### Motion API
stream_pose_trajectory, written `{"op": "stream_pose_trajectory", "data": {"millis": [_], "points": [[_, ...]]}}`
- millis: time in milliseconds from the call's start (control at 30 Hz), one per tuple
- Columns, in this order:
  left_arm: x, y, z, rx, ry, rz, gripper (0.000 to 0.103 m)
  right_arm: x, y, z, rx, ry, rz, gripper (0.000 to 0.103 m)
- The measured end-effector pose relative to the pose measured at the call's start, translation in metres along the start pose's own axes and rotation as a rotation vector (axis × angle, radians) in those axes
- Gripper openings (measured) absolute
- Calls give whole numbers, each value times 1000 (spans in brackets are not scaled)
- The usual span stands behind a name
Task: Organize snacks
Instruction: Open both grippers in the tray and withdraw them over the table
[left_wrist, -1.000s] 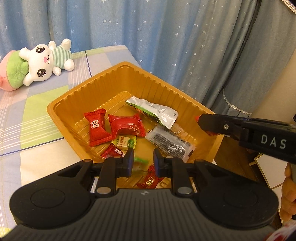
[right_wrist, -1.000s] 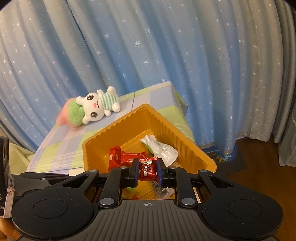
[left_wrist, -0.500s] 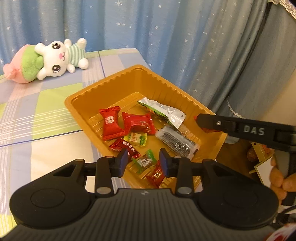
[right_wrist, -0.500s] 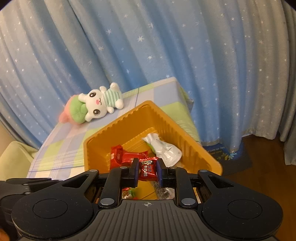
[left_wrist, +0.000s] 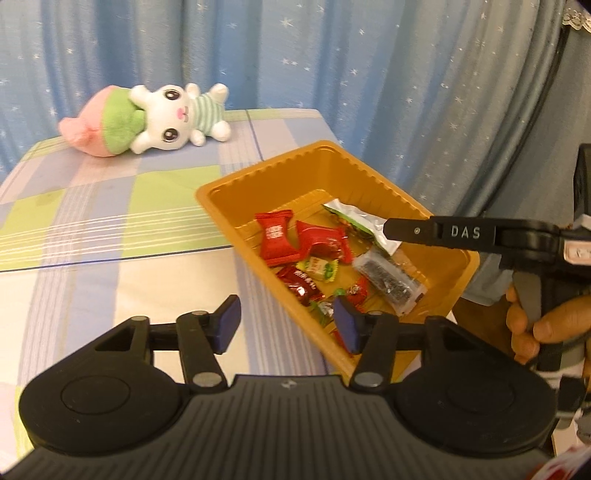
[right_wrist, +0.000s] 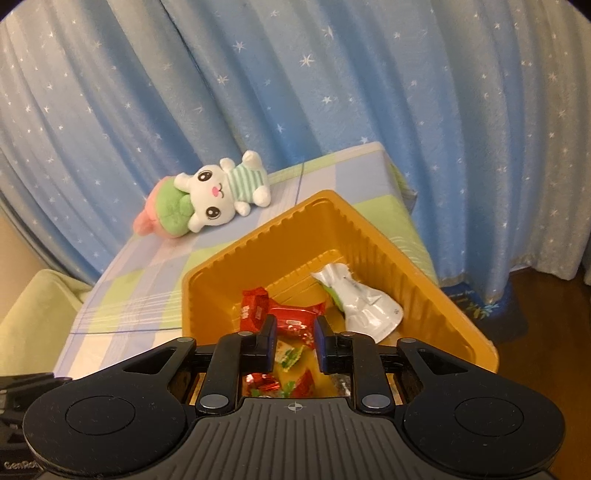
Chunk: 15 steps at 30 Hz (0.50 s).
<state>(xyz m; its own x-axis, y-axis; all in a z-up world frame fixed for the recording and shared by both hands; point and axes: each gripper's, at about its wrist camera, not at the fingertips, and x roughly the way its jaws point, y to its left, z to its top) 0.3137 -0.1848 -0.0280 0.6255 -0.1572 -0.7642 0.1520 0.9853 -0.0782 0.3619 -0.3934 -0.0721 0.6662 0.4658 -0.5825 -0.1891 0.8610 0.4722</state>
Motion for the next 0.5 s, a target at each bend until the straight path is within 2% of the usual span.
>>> {"op": "stream_pose_trajectory", "data": {"millis": [33,100,200,267,333,400,500], "points": [[-3,1,-1,-2,-4,6,57,-1,0,1,1,-4,-2,36],[-8,2,-4,-4,-9,22,62,-5,-1,0,10,-19,-8,57],[-14,3,-7,-4,-12,36,68,-16,-2,-3,36,-34,-16,69],[-19,5,-9,-1,-13,39,69,-24,-1,-5,44,-30,-26,76],[-23,7,-12,-4,3,38,78,-33,1,-9,42,-30,-41,80],[-28,10,-14,-9,17,27,78,-42,6,-16,36,-30,-60,86],[-37,15,-20,-5,28,15,78,-55,15,-28,37,-26,-82,89]]}}
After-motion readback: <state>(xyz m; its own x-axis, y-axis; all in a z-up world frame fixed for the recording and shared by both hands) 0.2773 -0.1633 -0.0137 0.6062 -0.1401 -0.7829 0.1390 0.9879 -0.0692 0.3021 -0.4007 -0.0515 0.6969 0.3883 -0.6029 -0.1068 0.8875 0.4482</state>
